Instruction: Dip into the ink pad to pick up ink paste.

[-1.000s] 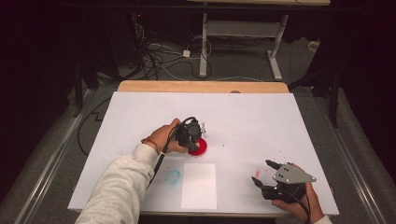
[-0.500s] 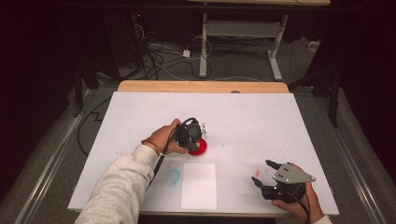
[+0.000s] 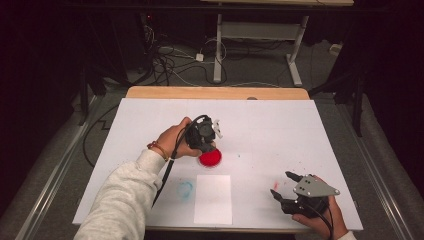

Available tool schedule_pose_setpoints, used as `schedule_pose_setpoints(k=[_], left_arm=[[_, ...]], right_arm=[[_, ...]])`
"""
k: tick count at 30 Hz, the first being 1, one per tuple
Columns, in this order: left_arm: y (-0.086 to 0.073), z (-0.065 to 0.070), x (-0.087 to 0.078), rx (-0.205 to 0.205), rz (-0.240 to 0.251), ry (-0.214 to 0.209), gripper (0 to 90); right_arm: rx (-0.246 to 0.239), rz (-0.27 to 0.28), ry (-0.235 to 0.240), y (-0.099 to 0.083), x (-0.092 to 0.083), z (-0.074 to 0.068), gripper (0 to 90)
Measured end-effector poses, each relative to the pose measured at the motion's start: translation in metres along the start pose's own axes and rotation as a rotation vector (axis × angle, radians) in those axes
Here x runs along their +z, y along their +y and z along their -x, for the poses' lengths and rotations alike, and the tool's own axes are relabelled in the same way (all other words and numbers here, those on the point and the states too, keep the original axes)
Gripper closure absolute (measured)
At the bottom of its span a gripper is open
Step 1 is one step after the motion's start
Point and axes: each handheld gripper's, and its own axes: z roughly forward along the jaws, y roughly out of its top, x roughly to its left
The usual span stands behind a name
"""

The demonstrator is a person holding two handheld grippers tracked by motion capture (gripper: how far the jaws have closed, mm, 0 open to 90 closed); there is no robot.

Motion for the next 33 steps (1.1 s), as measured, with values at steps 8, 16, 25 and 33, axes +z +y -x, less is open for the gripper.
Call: schedule_pose_setpoints(k=[8, 16, 25, 33], left_arm=[[0.0, -0.003, -0.001, -0.001, -0.013, -0.009, 73.5], [0.0, -0.003, 0.024, -0.002, -0.072, -0.039, 73.5], [-0.006, -0.004, 0.052, -0.03, -0.102, -0.097, 73.5], [-0.007, -0.005, 0.057, -0.05, -0.102, -0.12, 73.5]], right_arm=[[-0.002, -0.005, 0.001, 0.0, 0.001, -0.001, 27.6], [-0.004, -0.009, 0.005, 0.0, 0.001, -0.001, 27.6], [-0.009, -0.016, 0.006, -0.001, 0.001, 0.0, 27.6], [-0.008, -0.017, 0.005, -0.001, 0.001, -0.001, 27.7]])
